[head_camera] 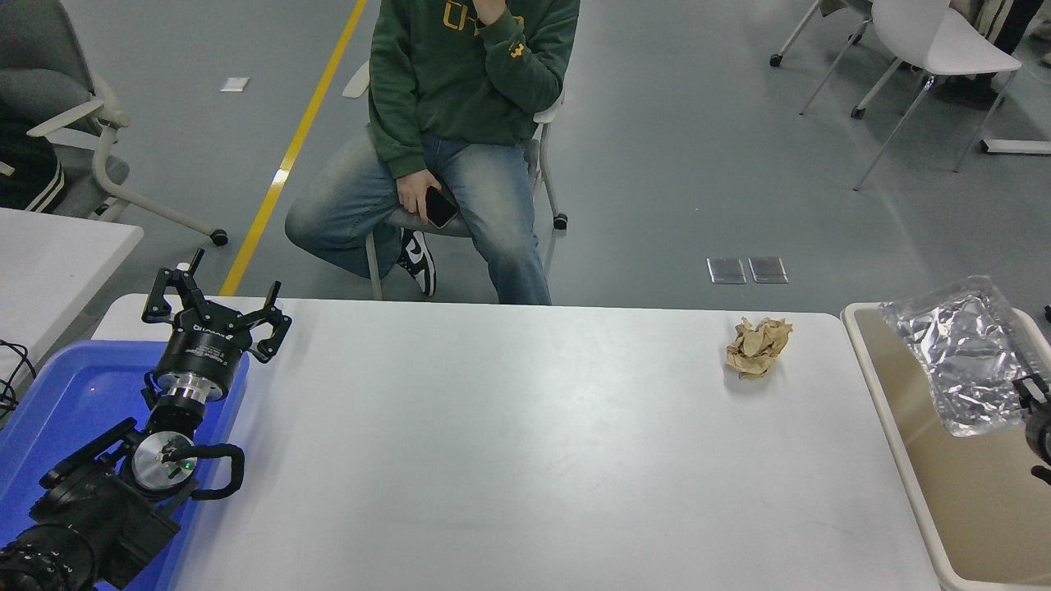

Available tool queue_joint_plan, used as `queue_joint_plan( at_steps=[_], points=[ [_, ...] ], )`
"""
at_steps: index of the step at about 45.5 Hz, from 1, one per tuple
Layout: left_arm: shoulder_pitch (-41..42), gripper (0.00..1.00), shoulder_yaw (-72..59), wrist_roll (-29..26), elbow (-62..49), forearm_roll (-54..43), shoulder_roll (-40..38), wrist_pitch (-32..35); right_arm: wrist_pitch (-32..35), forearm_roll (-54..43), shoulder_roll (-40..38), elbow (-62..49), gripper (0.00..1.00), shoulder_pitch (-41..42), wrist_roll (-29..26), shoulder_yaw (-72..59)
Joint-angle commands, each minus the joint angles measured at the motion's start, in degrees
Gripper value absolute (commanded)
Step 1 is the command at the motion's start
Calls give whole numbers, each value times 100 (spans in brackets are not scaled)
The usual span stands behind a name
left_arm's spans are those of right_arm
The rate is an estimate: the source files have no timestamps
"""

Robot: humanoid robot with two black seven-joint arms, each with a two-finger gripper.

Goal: Clean the table surface

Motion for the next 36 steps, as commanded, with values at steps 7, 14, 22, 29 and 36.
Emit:
queue_joint_plan(
  at_steps=[7,14,22,29,36],
  points=[
    [0,100,0,-5,-1,5,0,0,-319,11,134,-221,100,0,2,39],
    [0,100,0,-5,-1,-4,0,0,-337,11,90,-257,100,8,2,40],
    [0,100,0,4,-1,-4,0,0,-345,2,37,-248,100,8,2,40],
    [0,100,0,4,-1,-4,0,0,-319,11,2,-248,100,8,2,40],
    [0,100,0,4,-1,-4,0,0,-310,11,-50,-239,100,26,2,40]
  ],
)
